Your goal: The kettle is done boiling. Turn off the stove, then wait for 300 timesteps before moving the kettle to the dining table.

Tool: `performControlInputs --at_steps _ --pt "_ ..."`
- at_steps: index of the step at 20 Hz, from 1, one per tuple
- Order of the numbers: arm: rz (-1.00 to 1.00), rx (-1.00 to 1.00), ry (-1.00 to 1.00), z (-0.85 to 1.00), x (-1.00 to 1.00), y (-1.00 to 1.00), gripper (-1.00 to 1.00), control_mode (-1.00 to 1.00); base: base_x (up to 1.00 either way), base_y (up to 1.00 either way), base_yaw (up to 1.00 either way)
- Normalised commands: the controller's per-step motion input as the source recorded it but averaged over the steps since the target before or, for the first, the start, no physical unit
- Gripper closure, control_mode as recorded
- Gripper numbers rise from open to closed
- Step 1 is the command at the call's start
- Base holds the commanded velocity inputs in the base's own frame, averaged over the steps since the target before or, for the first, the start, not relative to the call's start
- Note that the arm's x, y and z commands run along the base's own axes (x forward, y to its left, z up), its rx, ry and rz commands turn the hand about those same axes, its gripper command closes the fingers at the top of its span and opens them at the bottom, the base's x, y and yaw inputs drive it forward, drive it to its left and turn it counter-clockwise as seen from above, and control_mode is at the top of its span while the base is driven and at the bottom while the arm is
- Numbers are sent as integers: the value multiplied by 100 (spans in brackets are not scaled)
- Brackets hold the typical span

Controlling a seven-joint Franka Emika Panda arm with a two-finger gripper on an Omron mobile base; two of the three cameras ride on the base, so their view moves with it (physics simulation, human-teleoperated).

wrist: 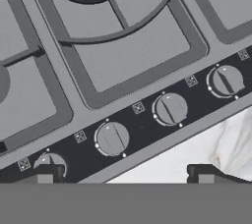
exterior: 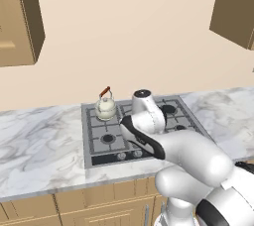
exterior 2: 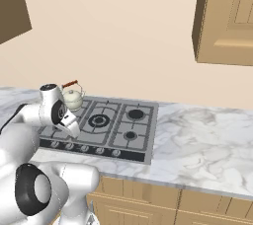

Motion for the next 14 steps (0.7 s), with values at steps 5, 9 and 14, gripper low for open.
performControlInputs --at_steps 5,9,14 --pt "0 0 -4 48 0 0 -100 -100 0 0 0" --pt "0 0 -8 52 3 1 -100 -100 0 0 0" --pt "0 0 -5 38 12 5 -100 -100 0 0 0"
